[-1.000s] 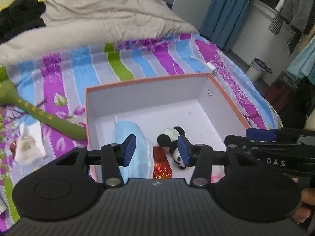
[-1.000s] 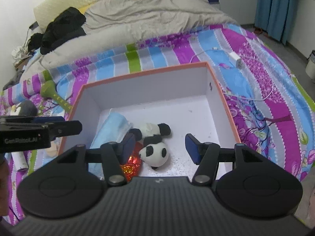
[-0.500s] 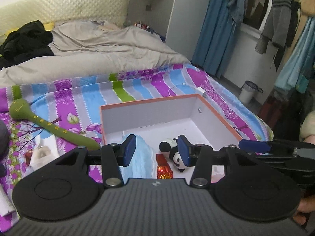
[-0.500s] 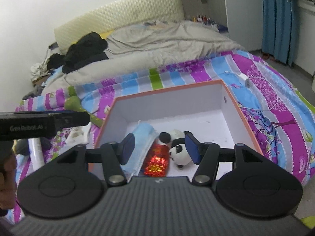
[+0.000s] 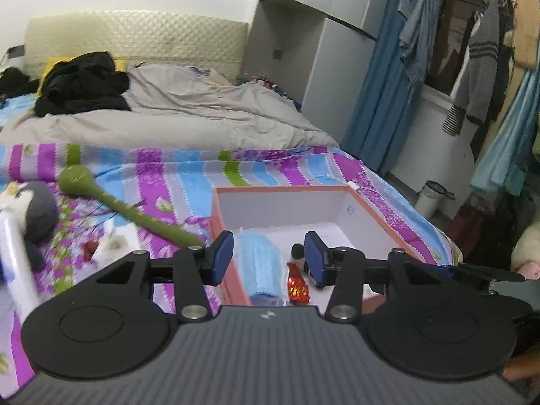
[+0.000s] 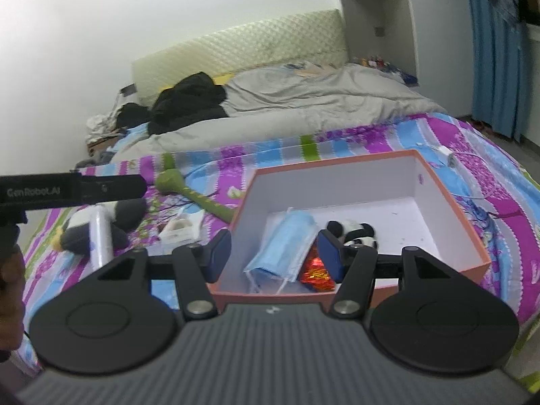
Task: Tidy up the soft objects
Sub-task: 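Withdraw both tools from the box back over the bed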
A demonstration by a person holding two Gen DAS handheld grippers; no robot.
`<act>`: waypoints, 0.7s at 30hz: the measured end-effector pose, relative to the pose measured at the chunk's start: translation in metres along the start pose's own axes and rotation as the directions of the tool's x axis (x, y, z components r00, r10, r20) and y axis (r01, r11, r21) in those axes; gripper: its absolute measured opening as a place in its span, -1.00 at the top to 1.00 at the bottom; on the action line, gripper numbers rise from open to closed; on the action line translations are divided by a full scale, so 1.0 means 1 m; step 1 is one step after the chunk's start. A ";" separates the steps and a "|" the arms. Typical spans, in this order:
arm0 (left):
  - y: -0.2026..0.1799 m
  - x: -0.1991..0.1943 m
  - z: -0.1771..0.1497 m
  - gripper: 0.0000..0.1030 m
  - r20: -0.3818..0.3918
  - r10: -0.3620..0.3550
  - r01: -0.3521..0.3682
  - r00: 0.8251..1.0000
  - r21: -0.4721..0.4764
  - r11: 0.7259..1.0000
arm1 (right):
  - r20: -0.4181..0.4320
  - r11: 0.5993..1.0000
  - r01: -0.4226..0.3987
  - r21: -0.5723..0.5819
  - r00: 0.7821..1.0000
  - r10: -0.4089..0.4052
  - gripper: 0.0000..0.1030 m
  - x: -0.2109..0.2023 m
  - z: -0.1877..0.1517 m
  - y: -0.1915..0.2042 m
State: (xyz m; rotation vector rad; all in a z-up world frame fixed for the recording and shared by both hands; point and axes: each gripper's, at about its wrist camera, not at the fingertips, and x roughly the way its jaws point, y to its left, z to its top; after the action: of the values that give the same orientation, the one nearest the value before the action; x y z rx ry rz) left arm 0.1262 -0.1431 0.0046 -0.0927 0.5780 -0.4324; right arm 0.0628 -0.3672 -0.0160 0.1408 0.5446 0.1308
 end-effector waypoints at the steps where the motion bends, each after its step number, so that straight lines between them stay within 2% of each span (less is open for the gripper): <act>1: 0.003 -0.007 -0.004 -0.02 0.003 0.002 -0.002 1.000 -0.007 1.000 | 0.001 1.000 -0.003 -0.005 1.000 0.003 -0.15 -0.001 -0.003 0.004; 11: 0.029 -0.076 -0.054 -0.02 0.032 0.082 -0.080 0.996 -0.060 0.995 | -0.021 0.995 -0.096 -0.012 0.995 0.096 -0.15 -0.020 -0.037 0.044; 21: 0.054 -0.106 -0.096 -0.02 0.008 0.151 -0.149 0.988 -0.121 0.981 | -0.054 0.987 -0.143 -0.071 0.989 0.140 -0.15 -0.028 -0.059 0.083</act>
State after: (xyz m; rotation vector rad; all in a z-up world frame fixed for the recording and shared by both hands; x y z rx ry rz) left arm 0.0135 -0.0461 -0.0328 -0.1665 0.5898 -0.2497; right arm 0.0016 -0.2847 -0.0379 0.1038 0.5774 0.2931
